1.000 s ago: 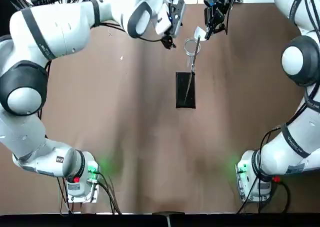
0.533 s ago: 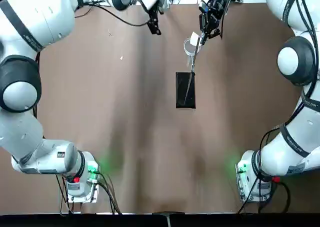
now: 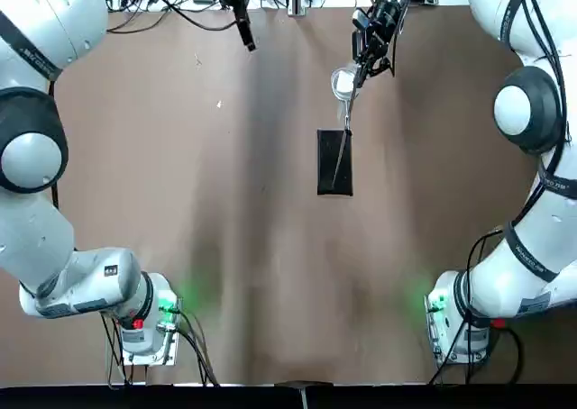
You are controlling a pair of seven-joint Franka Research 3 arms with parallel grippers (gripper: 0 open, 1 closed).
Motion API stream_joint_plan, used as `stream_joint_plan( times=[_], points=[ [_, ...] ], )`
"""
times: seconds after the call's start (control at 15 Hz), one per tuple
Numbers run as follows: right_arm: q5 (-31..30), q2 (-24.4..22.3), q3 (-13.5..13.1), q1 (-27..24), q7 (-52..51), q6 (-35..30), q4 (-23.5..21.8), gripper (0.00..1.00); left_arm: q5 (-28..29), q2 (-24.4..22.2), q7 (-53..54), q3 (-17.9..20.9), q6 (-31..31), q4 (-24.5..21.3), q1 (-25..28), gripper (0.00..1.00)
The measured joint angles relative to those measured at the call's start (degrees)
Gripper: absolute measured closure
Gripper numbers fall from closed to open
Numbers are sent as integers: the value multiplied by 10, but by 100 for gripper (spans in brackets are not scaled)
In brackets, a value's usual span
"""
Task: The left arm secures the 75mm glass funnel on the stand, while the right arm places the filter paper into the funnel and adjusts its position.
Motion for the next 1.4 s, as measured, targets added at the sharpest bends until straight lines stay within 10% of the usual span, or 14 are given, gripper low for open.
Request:
stream_joint_plan(
  times=[0.2, 0.8, 1.4],
  points=[
    [5, 2, -1, -2, -14, 1, 0, 58, 7, -26, -94, 0, -61, 4, 24, 0],
    [-6, -1, -11, -35, -19, 2, 54, 59, 68, -63, -385, 7, -183, 5, 81, 0],
    [-198, -4, -14, -102, -53, 19, 125, 60, 70, -52, -421, 12, -208, 2, 211, 0]
  ],
)
